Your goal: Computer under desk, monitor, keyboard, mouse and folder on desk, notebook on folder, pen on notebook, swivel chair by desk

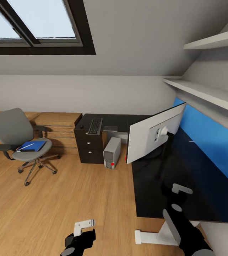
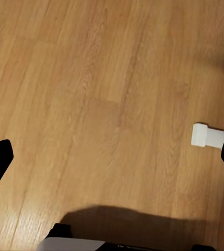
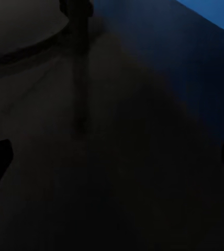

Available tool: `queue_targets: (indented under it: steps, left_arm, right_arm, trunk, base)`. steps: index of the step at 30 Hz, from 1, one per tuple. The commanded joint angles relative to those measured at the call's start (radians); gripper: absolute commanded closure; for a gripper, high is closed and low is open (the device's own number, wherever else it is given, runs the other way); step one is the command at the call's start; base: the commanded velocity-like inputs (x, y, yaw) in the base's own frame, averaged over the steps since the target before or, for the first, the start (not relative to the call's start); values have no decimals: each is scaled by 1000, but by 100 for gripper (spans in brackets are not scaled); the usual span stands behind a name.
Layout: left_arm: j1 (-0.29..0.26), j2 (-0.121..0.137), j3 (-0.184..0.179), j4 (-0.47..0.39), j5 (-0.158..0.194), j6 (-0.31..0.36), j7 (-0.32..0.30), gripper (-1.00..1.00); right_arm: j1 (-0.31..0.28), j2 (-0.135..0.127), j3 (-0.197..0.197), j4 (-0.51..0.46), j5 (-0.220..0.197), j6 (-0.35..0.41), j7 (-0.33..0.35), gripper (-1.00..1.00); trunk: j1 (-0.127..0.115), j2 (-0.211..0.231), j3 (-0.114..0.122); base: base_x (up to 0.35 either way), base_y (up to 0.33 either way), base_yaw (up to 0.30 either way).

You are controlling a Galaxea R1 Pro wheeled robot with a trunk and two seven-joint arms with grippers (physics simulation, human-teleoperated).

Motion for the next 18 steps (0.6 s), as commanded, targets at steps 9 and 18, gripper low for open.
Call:
queue_targets:
  steps: [9,18]
  left_arm:
    - [0,0,-2,-4,9,0,9,-100]
    - [0,3,1,-25,8,-1,11,-100]
  right_arm:
    - [-527,-48,8,748,57,-253,128,-100]
    - [-562,-19,-10,825,2,-299,151,-100]
  trunk:
    - [1,-2,-2]
    - [1,-2,-2]
  base:
    - [0,0,0]
    - [0,0,0]
